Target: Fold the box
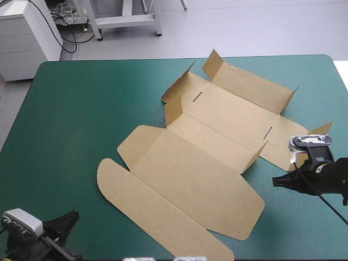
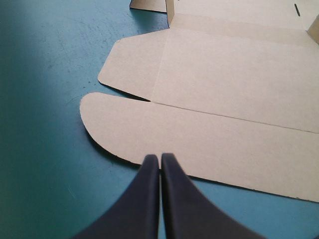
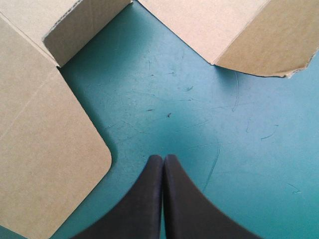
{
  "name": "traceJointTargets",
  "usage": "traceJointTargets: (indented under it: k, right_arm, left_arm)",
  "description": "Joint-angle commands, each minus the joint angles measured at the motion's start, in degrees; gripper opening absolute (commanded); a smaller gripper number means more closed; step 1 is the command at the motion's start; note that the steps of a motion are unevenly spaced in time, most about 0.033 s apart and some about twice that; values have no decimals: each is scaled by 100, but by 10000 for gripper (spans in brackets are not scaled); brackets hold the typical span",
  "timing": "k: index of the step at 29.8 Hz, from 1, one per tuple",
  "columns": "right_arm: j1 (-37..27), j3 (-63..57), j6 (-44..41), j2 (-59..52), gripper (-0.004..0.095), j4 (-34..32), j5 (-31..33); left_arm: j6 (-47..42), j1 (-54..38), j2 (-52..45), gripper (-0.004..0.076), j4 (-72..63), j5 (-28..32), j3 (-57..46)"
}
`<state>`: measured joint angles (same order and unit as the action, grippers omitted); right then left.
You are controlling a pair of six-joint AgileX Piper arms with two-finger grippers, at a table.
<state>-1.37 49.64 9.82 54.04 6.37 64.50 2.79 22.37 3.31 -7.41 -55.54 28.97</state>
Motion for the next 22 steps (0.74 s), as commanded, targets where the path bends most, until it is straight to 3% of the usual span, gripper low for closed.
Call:
traceJointTargets:
  k: [1,16,22]
  right_arm:
    - [-1,156,311,-71,-16,53,-213]
    - [-1,156,232,-50,-16,104,-362]
    - [-1,500,-18,174,-16,106,219]
  left_arm:
    - [-22,25,100,-8,-54,417,132]
    - [-22,25,100,-8,-64,417,132]
    - [-22,25,100,-8,-54,417,132]
